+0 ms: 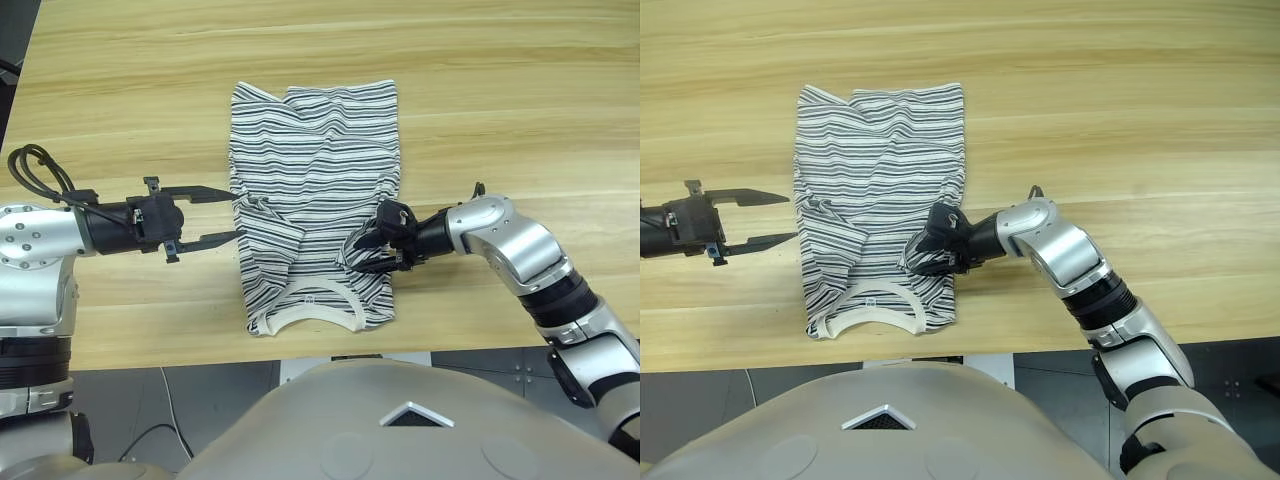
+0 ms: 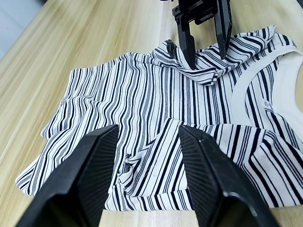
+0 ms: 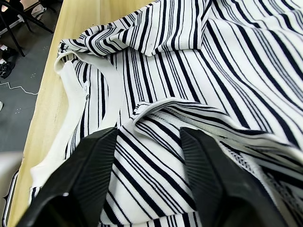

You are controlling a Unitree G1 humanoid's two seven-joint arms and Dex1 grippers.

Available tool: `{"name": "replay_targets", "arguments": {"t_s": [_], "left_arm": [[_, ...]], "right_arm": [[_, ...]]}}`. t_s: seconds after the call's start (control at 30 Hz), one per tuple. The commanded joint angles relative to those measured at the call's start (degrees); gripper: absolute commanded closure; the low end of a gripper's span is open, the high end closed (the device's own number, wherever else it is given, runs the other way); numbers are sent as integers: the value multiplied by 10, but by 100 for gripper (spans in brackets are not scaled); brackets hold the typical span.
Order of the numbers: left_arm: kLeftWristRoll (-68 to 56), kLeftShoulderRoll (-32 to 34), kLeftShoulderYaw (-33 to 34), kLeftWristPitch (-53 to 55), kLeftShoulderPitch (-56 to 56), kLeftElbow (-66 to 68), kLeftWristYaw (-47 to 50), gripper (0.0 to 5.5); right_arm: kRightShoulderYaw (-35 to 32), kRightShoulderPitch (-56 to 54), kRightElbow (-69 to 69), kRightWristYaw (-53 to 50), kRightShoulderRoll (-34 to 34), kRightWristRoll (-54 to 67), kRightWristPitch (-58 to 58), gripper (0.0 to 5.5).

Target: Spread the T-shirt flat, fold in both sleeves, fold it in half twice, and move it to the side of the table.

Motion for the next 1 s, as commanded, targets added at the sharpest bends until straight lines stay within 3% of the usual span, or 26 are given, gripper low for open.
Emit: {"name": "replay_targets", "arguments": {"t_s": [0.03,0.13,0.3,0.43,0.57,0.7,0.83,1.0], "left_arm": [[4,2,-5,4,-8,2,-2,312],[4,-1,-1,4,8,-5,5,312],[-31,4,26,38,89,-49,0,312],[135,15,37,-134,177,-33,39,312],[204,14,45,-290,242,4,65,312],[365,31,69,-465,230,91,144,312],[482,37,83,-570,197,124,215,312],[557,10,56,-596,189,124,301,312]], "right_arm": [[-34,10,-31,4,-25,14,2,236],[-72,31,-57,22,-61,34,-3,175],[-168,136,-115,171,-184,112,-94,170],[-243,242,-103,199,-239,97,-207,170],[-225,320,-103,158,-215,-20,-414,170],[-192,296,-11,52,-186,-223,-710,170],[-183,273,25,-14,-163,-270,-830,170],[-152,254,63,-87,-138,-339,-930,170]]}}
